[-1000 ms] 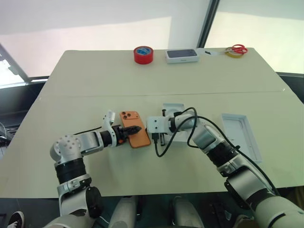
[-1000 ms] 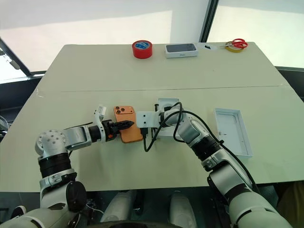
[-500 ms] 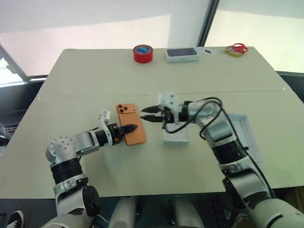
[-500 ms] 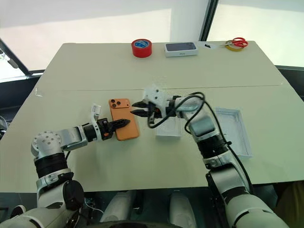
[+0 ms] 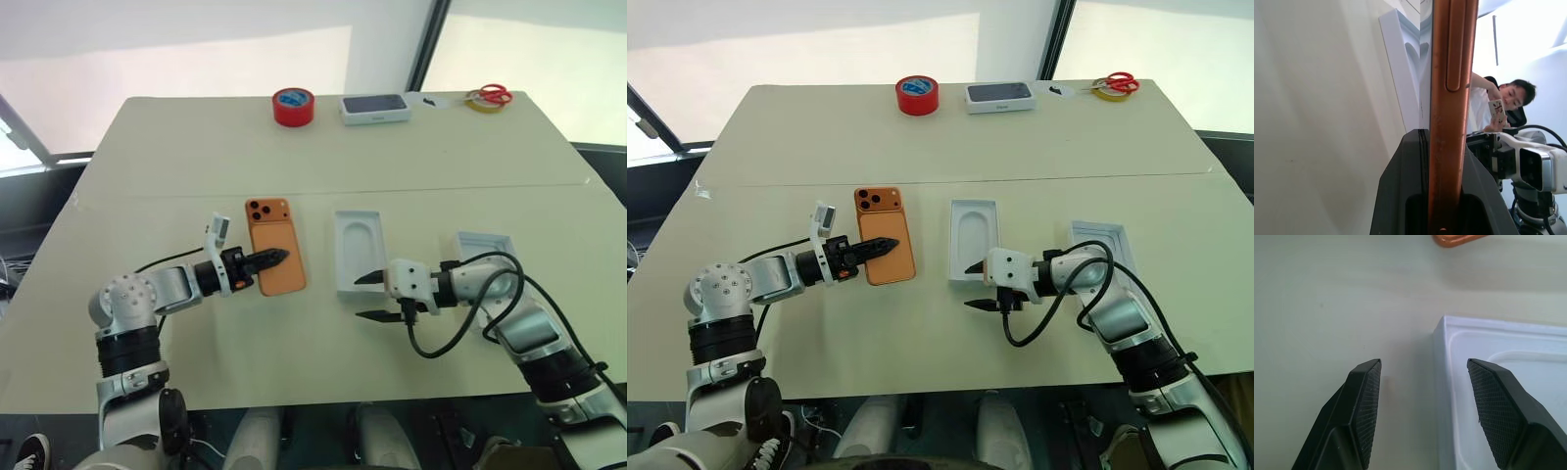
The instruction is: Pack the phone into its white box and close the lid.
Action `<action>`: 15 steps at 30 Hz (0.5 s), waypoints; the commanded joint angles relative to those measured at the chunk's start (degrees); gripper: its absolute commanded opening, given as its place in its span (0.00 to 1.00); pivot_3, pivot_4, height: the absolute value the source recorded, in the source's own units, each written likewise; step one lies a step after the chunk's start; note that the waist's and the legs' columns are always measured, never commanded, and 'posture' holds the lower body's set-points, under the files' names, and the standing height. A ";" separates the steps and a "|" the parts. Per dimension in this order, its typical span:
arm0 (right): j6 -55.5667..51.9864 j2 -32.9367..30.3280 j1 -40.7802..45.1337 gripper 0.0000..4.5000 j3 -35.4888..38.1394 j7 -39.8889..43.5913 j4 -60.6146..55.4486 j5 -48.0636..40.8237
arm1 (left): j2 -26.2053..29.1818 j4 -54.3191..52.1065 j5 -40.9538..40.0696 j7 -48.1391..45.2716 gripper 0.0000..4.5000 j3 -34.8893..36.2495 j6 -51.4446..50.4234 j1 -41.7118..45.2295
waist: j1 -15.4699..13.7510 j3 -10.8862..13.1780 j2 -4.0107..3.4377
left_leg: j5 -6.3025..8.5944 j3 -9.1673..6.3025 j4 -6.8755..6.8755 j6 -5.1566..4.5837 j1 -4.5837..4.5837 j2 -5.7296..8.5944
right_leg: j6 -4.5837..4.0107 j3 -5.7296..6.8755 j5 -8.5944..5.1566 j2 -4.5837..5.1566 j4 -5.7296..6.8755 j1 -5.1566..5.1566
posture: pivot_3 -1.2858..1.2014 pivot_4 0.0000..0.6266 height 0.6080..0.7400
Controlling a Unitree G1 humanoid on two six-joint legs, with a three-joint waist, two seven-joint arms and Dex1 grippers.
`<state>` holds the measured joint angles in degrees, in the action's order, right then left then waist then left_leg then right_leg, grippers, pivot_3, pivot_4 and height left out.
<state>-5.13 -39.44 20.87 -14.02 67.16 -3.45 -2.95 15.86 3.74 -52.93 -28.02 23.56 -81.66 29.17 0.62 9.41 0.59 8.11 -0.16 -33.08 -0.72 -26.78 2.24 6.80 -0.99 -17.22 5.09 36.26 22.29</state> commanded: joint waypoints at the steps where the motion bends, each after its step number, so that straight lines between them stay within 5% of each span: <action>1: 2.60 -0.71 0.02 0.64 0.49 -1.06 0.97 0.86 | 0.56 -1.09 -1.27 -1.27 0.00 -0.30 1.80 0.77 | -0.02 0.00 0.00 | 0.00 0.00 -0.01 0.00 0.00 0.00 | -0.03 0.00 -0.01 0.00 0.00 -0.01 | 0.52 0.24 0.98; 2: 2.19 -0.56 0.04 0.64 0.59 -1.50 1.55 1.00 | 0.58 -0.98 -1.13 -1.08 0.00 -0.45 2.02 0.86 | -0.09 0.00 0.00 | 0.00 0.00 -0.03 0.00 0.00 0.00 | -0.03 0.00 -0.01 0.01 0.00 -0.01 | 0.52 0.24 0.98; 8: -0.37 0.30 0.58 0.03 0.95 -1.06 0.60 -1.64 | -0.11 -1.33 -2.36 0.49 0.00 0.53 1.76 2.20 | -0.13 0.00 0.01 | 0.00 -0.01 -0.03 0.00 0.02 0.00 | 0.12 0.02 0.07 0.01 0.00 -0.04 | 0.52 0.24 0.98; 15: -2.47 5.46 4.42 0.01 -1.58 -3.80 -0.05 -0.68 | -2.29 0.76 -5.05 3.93 0.00 3.88 0.61 6.91 | -0.01 0.02 0.03 | -0.01 -0.01 -0.10 -0.01 0.02 0.00 | 0.15 0.02 0.08 -0.01 0.07 -0.04 | 0.52 0.24 0.98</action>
<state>-7.48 -35.55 23.32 -14.82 64.42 -1.42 -3.44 13.91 4.91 -54.81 -24.56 25.01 -81.10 33.52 0.60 9.43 0.62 8.10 -0.18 -33.19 -0.73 -26.75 2.24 6.96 -0.97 -17.13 5.06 36.35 22.24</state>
